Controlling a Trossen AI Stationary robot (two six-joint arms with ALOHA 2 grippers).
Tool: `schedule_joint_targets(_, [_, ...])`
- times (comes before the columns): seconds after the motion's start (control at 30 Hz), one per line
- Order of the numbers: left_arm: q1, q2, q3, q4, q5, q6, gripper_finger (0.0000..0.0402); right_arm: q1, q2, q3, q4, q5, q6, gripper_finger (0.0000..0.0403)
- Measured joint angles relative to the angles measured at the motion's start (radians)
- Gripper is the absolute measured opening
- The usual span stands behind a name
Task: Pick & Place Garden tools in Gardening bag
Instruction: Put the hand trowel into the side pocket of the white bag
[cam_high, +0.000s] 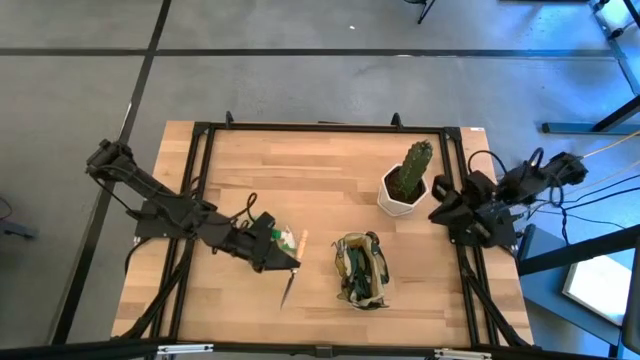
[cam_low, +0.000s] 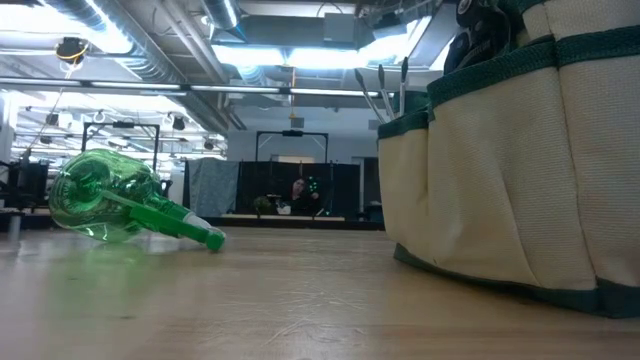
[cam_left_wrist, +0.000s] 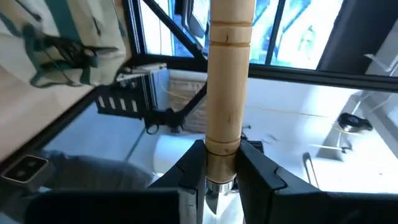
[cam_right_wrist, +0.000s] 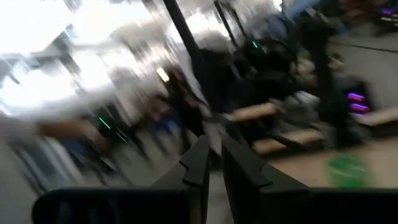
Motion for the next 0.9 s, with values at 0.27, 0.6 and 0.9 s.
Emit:
schedule_joint_targets(0.27, [0.088,0.057,0.000,0.165,0.083,0.005,0.0054,0.000,0.358,0.484,-0.561,0.127,-0.449,0.0061])
schedule_joint_targets(0.6, [0.148,0.124,0.000,0.279,0.129,-0.035,0.0054,0.013,0.658,0.668,-0.690,0.320,-0.759,0.0165])
schedule_joint_targets(0.9, [0.180,0.209,0.000,0.456,0.129,-0.115,0.0054,0.072,0.814,0.669,-0.493,0.531,-1.105,0.0265])
